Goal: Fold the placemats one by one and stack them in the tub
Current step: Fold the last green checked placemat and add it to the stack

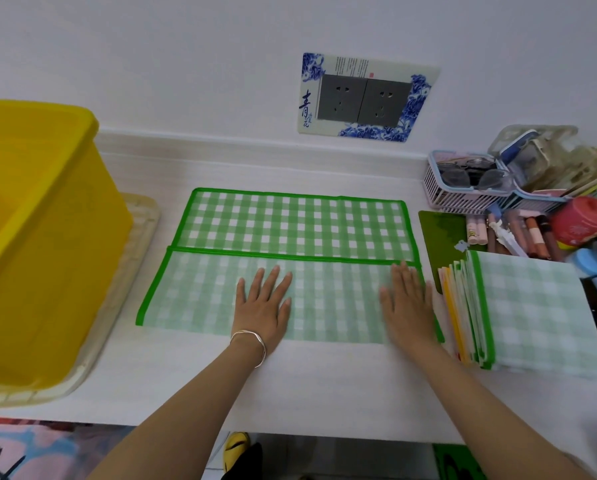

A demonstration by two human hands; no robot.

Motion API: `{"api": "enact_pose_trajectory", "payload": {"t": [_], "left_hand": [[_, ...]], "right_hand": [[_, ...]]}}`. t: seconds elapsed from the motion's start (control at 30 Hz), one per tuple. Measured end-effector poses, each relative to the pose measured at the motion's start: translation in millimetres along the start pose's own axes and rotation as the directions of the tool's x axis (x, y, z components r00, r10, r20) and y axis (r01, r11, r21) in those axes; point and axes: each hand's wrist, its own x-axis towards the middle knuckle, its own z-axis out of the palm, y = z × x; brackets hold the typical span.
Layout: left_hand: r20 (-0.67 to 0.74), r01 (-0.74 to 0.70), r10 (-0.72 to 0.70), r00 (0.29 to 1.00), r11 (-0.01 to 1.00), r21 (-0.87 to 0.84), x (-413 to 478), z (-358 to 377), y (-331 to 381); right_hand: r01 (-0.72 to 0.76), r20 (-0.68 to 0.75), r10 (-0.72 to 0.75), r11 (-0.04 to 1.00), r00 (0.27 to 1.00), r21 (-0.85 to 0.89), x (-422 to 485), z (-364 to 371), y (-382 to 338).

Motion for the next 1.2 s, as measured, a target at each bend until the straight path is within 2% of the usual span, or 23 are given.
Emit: {"api": "enact_pose_trajectory", "payload": {"t": [0.1, 0.27, 0.5, 0.83, 0.97, 1.07, 1.2], "left_hand": [[0.002, -0.008, 0.008, 1.000, 1.000, 0.008, -0.2, 0.6, -0.1], [-0.009, -0.009, 0.009, 1.000, 1.000, 0.004, 0.6, -1.2, -0.2], [-0.015, 0.011, -0.011, 1.000, 1.000, -0.009, -1.2, -2.4, -9.1], [-0.086, 0.246, -0.245, 0.966, 0.969, -0.005, -27.2, -20.6, -113.2], [-0.081, 0.260, -0.260, 0.962, 0.966, -0.006, -33.1, -25.6, -130.5], [-0.059, 0.270, -0.269, 0.961, 0.963, 0.001, -33.8, -28.5, -128.3], [-0.054, 0.274, -0.274, 0.960, 0.962, -0.017, -34.1, -32.5, -121.5]], "right_hand": [[0.091, -0.048, -0.087, 0.991, 0.995, 0.097, 1.8, 4.8, -53.4], [0.197, -0.014, -0.196, 0.970, 0.980, 0.141, 0.8, 29.7, -130.2], [0.204, -0.044, -0.201, 0.977, 0.978, 0.067, 0.7, 40.9, -128.6], [0.213, -0.017, -0.213, 0.974, 0.977, 0.076, -0.8, 39.8, -126.6], [0.219, -0.029, -0.217, 0.970, 0.976, 0.102, -2.3, 38.2, -126.1], [0.208, 0.017, -0.210, 0.974, 0.978, 0.093, -0.9, 37.7, -125.0], [0.265, 0.046, -0.285, 0.932, 0.957, 0.248, 2.7, 28.9, -113.7]]}}
